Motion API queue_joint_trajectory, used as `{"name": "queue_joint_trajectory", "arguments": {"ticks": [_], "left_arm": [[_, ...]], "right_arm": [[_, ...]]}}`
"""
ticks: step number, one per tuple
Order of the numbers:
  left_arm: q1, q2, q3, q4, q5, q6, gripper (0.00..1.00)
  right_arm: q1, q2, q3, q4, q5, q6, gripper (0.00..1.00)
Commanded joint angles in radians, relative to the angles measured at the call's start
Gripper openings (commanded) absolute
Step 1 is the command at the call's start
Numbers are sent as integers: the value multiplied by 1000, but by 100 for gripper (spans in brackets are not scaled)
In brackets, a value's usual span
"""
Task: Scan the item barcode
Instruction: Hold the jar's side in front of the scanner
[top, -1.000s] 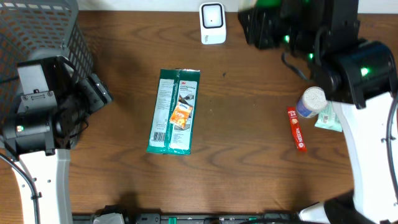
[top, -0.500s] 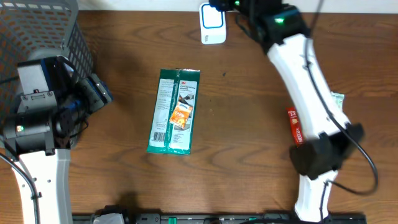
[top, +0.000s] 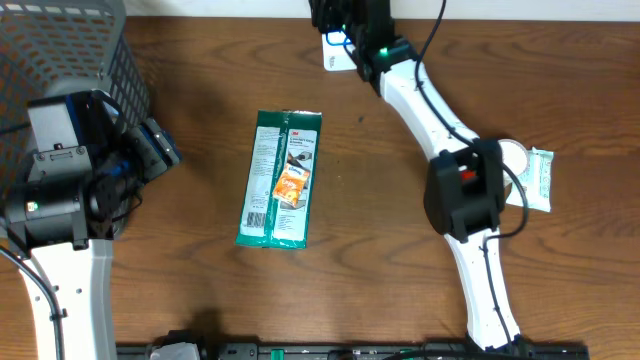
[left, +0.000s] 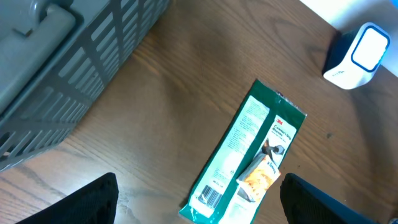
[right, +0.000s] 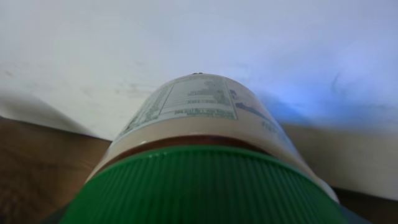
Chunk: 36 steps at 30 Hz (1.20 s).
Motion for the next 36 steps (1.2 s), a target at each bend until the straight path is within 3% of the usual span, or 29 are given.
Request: {"name": "queue_joint_trajectory", "arguments": {"ticks": [1, 9, 36], "left_arm": [[5, 3, 2, -3, -6, 13, 81], [5, 3, 2, -3, -6, 13, 81], [5, 3, 2, -3, -6, 13, 81]], "right_arm": [[-11, 34, 14, 42, 25, 11, 1], [-44, 118, 14, 98, 81, 18, 1], [-51, 148, 13, 175, 80, 47, 1]]}}
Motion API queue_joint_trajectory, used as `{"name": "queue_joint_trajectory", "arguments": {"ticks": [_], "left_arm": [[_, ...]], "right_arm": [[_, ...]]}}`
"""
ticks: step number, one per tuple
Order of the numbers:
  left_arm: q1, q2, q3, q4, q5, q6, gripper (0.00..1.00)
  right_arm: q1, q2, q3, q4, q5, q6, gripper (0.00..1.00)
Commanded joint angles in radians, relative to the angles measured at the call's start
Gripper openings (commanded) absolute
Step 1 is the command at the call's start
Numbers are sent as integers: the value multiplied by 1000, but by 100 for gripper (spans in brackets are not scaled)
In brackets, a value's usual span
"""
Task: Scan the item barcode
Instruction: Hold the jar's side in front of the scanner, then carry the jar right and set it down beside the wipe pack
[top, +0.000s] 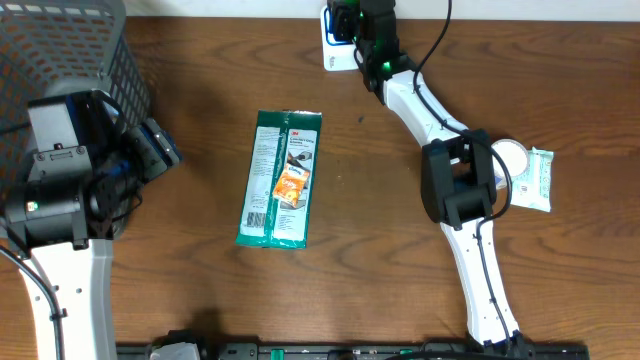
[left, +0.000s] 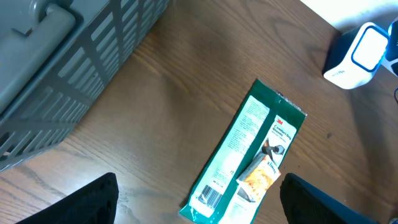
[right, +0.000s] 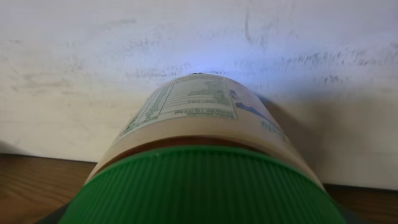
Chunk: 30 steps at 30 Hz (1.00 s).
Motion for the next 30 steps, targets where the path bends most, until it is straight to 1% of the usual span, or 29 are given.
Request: {"name": "queue_joint_trajectory", "arguments": {"ticks": [1, 8, 11, 14, 18, 23, 25, 30], "left_arm": [[5, 2, 2, -3, -6, 13, 81], [5, 2, 2, -3, -6, 13, 81], [5, 2, 2, -3, -6, 13, 81], [5, 2, 2, -3, -6, 13, 81], [5, 2, 2, -3, -6, 13, 81], [5, 2, 2, -3, -6, 13, 81], [5, 2, 2, -3, -6, 13, 81], [5, 2, 2, -3, -6, 13, 81]], "right_arm": [[2, 9, 14, 14, 6, 18, 1], [2, 8, 14, 14, 2, 18, 1], [3, 4, 14, 21, -53, 18, 1], [1, -26, 14, 12, -108, 18, 1], [-5, -106, 14, -41, -114, 17, 1], [-10, -281, 14, -262, -114, 13, 1], [-12, -368, 14, -404, -114, 12, 1], [-35, -575, 14, -753, -113, -66, 1]]}}
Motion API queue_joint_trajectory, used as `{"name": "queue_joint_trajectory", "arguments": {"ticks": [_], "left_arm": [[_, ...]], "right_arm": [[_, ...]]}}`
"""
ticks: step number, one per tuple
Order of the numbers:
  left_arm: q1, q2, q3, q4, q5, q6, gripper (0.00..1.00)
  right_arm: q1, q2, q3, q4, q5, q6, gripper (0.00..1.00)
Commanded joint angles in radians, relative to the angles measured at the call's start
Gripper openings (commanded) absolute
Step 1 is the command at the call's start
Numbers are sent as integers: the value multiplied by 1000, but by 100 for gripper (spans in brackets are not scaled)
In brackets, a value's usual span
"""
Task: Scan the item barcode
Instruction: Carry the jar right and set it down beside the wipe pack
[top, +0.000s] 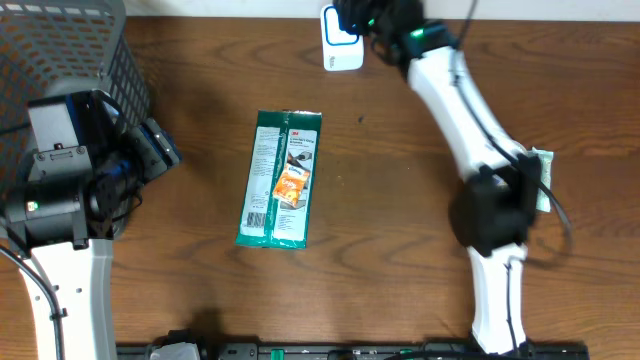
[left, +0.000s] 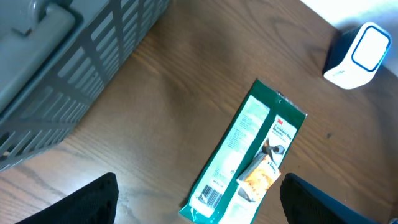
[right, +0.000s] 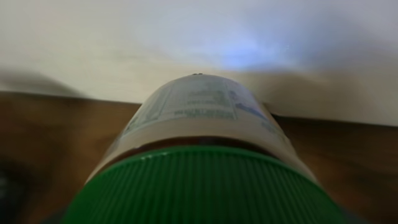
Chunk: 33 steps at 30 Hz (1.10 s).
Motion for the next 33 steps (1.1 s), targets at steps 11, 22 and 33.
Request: {"name": "queue_joint_trajectory", "arguments": {"ticks": [11, 22, 33], "left_arm": [[5, 2, 2, -3, -6, 13, 81], [5, 2, 2, -3, -6, 13, 81], [5, 2, 2, -3, -6, 13, 81]], "right_arm": [[-251, -450, 23, -618, 35, -85, 1], [-514, -406, -28, -1023, 27, -91, 1], [-568, -404, -346, -925, 196, 48, 1]]}}
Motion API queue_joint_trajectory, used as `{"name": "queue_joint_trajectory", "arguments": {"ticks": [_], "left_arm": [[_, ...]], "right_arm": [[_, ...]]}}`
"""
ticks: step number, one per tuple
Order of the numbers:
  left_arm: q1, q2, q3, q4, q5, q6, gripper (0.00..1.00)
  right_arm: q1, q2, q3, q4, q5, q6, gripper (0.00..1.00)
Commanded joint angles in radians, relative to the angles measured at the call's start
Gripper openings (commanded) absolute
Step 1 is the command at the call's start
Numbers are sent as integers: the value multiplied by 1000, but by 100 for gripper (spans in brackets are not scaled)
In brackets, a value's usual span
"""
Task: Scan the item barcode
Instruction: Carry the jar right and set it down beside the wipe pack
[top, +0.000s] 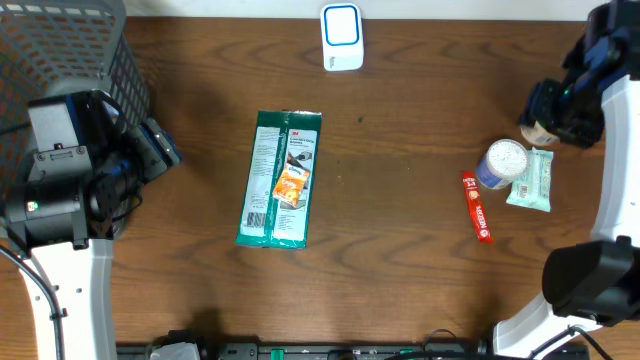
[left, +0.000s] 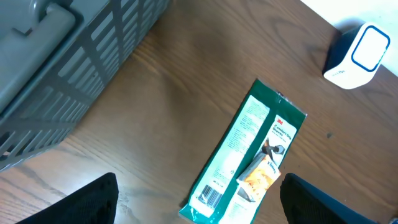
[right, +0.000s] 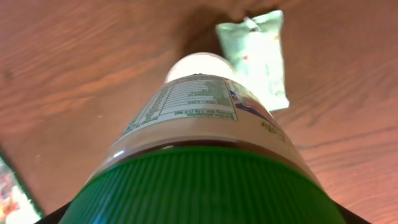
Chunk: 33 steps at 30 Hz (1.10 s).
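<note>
A cream bottle with a green ribbed cap (right: 199, 124) fills the right wrist view, and my right gripper (top: 558, 105) is shut on it. In the overhead view the bottle (top: 541, 130) hangs near the table's right edge, just up and right of a white-lidded jar (top: 500, 160). The white scanner with a blue-rimmed window (top: 342, 38) stands at the far middle edge, far from the bottle. My left gripper (left: 199, 202) stays open over bare wood by the basket, its dark fingers (left: 87, 202) wide apart.
A green flat package (top: 282, 178) lies mid-table with its barcode showing (left: 210, 196). A pale wipes packet (top: 532, 180) and a red stick (top: 476, 208) lie next to the jar. A grey wire basket (top: 60, 50) fills the far left corner.
My right arm has swung from beside the scanner at the far edge to the right side of the table, bottle still held. The jar, red stick and wipes packet now show uncovered. The left arm is unchanged.
My right gripper held the bottle at the scanner against the back wall through the first two moments. Then it was shifted a little to the scanner's right, over wood. Now it holds the bottle over the right-hand items. The left arm and green package never moved.
</note>
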Motion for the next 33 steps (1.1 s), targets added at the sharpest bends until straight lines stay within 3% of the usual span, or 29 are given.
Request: {"name": "queue_joint_trajectory", "arguments": {"ticks": [1, 12, 19, 28, 29, 30, 32, 33], "left_arm": [[5, 2, 2, -3, -6, 13, 81], [5, 2, 2, -3, -6, 13, 81], [5, 2, 2, -3, -6, 13, 81], [5, 2, 2, -3, -6, 13, 81], [5, 2, 2, -3, -6, 13, 81], [5, 2, 2, -3, -6, 13, 81], [5, 2, 2, -3, -6, 13, 81], [5, 2, 2, -3, -6, 13, 81]], "right_arm": [[-43, 0, -90, 69, 113, 111, 1], [-267, 0, -451, 403, 119, 217, 1], [-408, 0, -601, 584, -24, 239, 1], [-443, 0, -731, 705, -49, 239, 1], [-443, 0, -743, 716, -48, 239, 5], [-443, 0, -762, 732, -48, 239, 27], [-443, 0, -781, 748, -48, 239, 53], [-444, 0, -786, 752, -48, 239, 56]]}}
